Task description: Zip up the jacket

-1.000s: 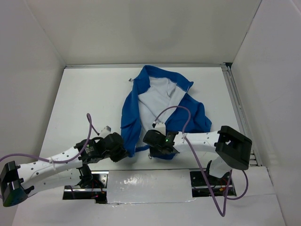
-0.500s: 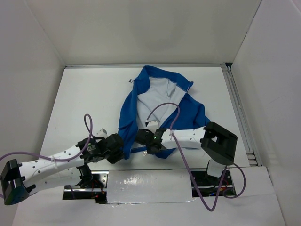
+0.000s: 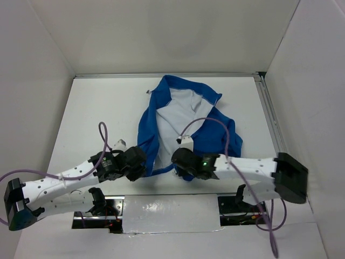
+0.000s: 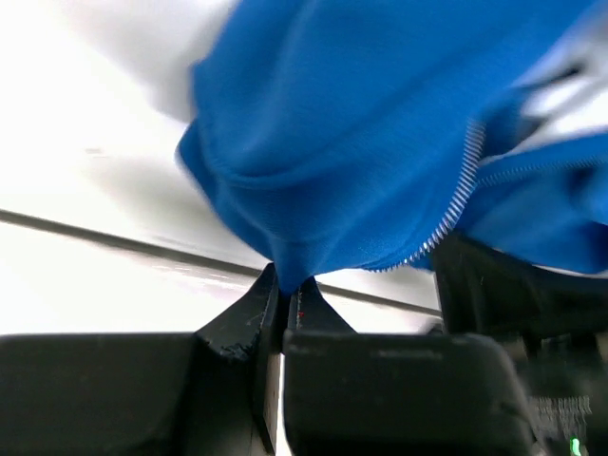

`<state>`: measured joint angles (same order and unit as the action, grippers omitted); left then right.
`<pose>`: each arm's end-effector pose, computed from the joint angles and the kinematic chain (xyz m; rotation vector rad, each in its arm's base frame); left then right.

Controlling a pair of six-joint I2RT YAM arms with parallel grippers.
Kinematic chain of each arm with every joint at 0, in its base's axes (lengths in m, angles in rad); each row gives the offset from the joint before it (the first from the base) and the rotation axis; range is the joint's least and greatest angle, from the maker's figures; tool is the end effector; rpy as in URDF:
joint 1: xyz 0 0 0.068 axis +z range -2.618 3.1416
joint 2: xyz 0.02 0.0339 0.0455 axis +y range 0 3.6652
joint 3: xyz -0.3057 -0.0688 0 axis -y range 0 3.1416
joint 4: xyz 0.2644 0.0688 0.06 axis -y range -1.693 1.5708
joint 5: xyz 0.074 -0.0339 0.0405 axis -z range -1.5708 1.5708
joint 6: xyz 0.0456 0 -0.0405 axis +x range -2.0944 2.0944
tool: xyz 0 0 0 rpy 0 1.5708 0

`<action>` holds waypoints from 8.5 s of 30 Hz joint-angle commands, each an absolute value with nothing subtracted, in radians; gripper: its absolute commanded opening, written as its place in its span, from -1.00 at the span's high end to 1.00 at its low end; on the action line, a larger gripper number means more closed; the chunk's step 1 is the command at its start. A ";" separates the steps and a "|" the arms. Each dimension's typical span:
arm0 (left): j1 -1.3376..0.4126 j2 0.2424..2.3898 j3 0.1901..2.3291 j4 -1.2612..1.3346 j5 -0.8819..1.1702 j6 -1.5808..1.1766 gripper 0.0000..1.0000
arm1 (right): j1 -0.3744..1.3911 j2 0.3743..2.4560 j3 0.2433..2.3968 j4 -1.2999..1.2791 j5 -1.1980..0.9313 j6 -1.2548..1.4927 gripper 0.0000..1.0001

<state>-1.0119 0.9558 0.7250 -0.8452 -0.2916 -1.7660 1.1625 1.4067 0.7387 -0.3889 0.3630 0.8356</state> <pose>0.1016 -0.1377 0.2576 -1.0901 2.4801 -0.6006 0.1229 0.2433 0.1969 -0.2934 2.5340 0.3100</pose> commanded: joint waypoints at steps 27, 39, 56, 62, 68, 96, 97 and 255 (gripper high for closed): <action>-1.008 1.163 1.138 -0.509 -0.486 -1.391 1.00 | 1.117 0.789 0.465 0.443 0.327 0.408 1.00; -1.066 1.229 1.206 -0.572 -0.456 -1.445 1.00 | 1.112 1.055 0.612 0.405 0.783 0.508 1.00; -1.109 1.180 1.213 -0.727 -0.549 -1.534 1.00 | 1.017 0.711 0.489 0.316 0.568 0.656 1.00; -1.109 1.132 1.189 -0.600 -0.545 -1.436 1.00 | 1.003 0.572 0.430 0.278 0.450 0.652 1.00; -1.109 1.135 1.181 -0.431 -0.545 -1.275 1.00 | 0.996 0.578 0.457 0.209 0.318 0.667 1.00; -1.111 0.973 0.825 0.057 -0.506 -0.887 1.00 | 0.969 0.749 0.729 -0.268 0.284 0.790 1.00; -1.109 0.973 0.822 0.058 -0.505 -0.890 1.00 | 0.968 0.755 0.732 -0.268 0.279 0.793 1.00; -1.112 0.884 0.589 0.175 0.155 -0.342 1.00 | 0.756 0.805 0.756 -0.189 0.032 0.735 1.00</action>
